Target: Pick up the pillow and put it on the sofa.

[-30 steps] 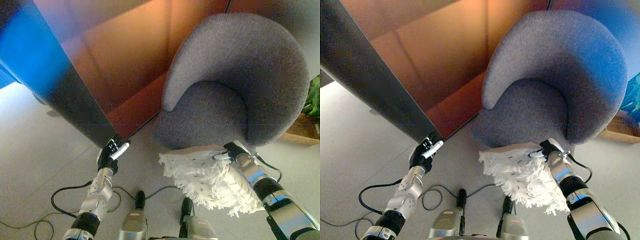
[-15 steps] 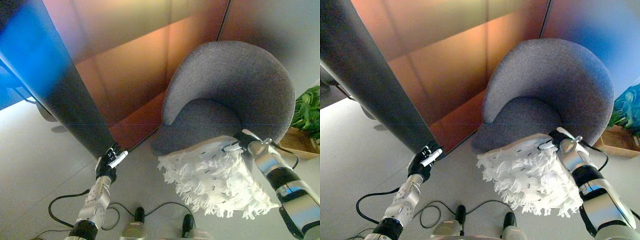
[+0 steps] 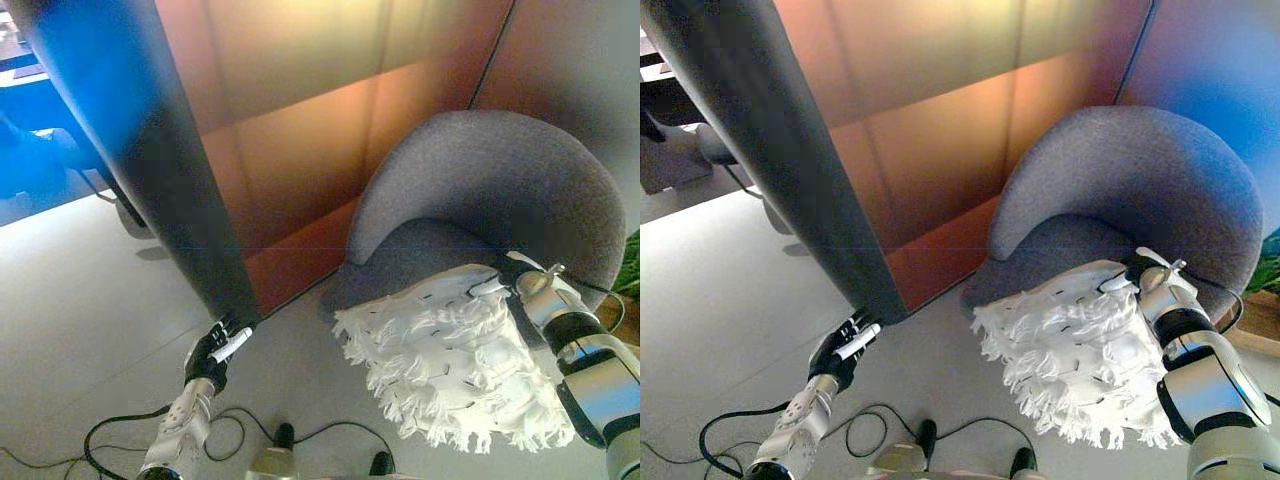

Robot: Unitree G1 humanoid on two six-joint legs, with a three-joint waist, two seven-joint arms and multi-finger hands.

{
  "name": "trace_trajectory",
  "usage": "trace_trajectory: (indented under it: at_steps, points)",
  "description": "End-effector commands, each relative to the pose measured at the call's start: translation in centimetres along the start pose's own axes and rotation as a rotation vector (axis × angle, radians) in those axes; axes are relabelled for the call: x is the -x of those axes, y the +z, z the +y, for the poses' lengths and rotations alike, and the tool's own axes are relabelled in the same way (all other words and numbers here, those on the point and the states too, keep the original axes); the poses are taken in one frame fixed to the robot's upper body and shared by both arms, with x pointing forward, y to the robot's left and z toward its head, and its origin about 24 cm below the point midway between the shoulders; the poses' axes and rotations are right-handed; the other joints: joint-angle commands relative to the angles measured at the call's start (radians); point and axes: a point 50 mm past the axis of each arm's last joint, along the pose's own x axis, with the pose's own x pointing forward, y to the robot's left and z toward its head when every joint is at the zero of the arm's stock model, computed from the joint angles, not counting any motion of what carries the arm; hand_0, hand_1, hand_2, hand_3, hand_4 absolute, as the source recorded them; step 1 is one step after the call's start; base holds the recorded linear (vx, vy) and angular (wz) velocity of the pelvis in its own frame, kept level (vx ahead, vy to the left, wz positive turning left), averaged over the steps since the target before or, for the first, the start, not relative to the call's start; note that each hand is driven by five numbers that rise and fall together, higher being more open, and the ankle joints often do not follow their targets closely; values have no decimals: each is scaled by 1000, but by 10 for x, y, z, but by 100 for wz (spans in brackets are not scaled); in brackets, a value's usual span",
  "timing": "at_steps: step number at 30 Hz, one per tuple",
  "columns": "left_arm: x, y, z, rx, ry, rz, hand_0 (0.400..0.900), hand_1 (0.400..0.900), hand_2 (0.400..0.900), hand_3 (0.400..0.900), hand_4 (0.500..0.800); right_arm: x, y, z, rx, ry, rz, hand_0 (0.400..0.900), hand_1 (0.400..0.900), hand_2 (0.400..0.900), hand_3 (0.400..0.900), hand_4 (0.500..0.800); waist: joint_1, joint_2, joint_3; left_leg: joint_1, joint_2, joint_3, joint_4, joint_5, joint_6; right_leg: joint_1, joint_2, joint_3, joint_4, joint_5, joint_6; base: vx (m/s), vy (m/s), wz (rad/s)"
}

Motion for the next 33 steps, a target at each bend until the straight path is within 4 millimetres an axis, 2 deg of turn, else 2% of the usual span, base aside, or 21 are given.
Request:
trace_trajectory:
  at_steps: [1,6,10,15,20,21,22,23,24,33]
  points:
    - [-8,42,-23,-95,-179,-173,900,900,900,900,800,55,46,-156,49,-574,-105,400,400,400,400,500,56,-53,-89,-21,87,-58,5,-10,-64,-32,-99,-29,21,30,104,-163,-92,8]
    - [-15,74,-36,-86,-223,-292,900,900,900,900,800,83,62,-195,-36,-777,-150,400,400,400,400,500,64,-56,-12,-92,96,-77,-4,4,-66,-95,-80,-21,12,37,98,-232,-100,2]
    - [-12,76,-39,-83,-221,-305,900,900,900,900,800,96,64,-211,-53,-857,-164,400,400,400,400,500,65,-57,-2,-108,99,-82,-4,7,-66,-109,-76,-19,11,35,95,-5,-41,1]
    - [-10,80,-41,-60,-231,-336,900,900,900,900,800,106,71,-220,-51,-948,-163,400,400,400,400,500,72,-37,14,-137,97,-89,-4,13,-68,-133,-74,-15,12,33,92,-28,2,2]
    - [-11,94,-46,-37,-247,-396,900,900,900,900,800,105,68,-221,-63,-934,-90,400,400,400,400,500,78,-23,44,-181,92,-96,-6,25,-67,-169,-69,-16,6,39,90,-109,-26,2]
    - [-11,97,-47,-34,-250,-407,900,900,900,900,800,105,67,-221,-69,-942,-82,433,433,433,433,520,80,-22,50,-190,92,-99,-6,28,-66,-175,-67,-14,6,41,89,-93,-45,3]
    - [-12,100,-49,-35,-252,-416,900,900,900,900,800,106,67,-222,-87,-956,-77,588,588,588,588,613,81,-22,57,-197,92,-100,-6,29,-66,-181,-66,-15,5,42,88,-78,-47,3]
    - [-12,103,-49,-36,-251,-423,900,900,900,900,800,107,66,-223,-112,-968,-67,869,869,869,869,781,80,-22,62,-202,93,-101,-6,31,-66,-186,-65,-17,6,44,88,-56,-44,4]
    - [-12,103,-49,-36,-252,-425,900,900,900,900,800,108,65,-224,-114,-975,-50,900,900,900,900,800,81,-21,64,-206,92,-102,-6,32,-66,-188,-64,-17,6,44,88,-40,-36,4]
    - [-10,103,-48,-37,-251,-427,900,900,900,900,800,111,59,-229,-106,-1030,-1,900,900,900,900,800,81,-24,64,-209,80,-93,-6,31,-65,-196,-70,-19,9,47,92,-12,-5,1]
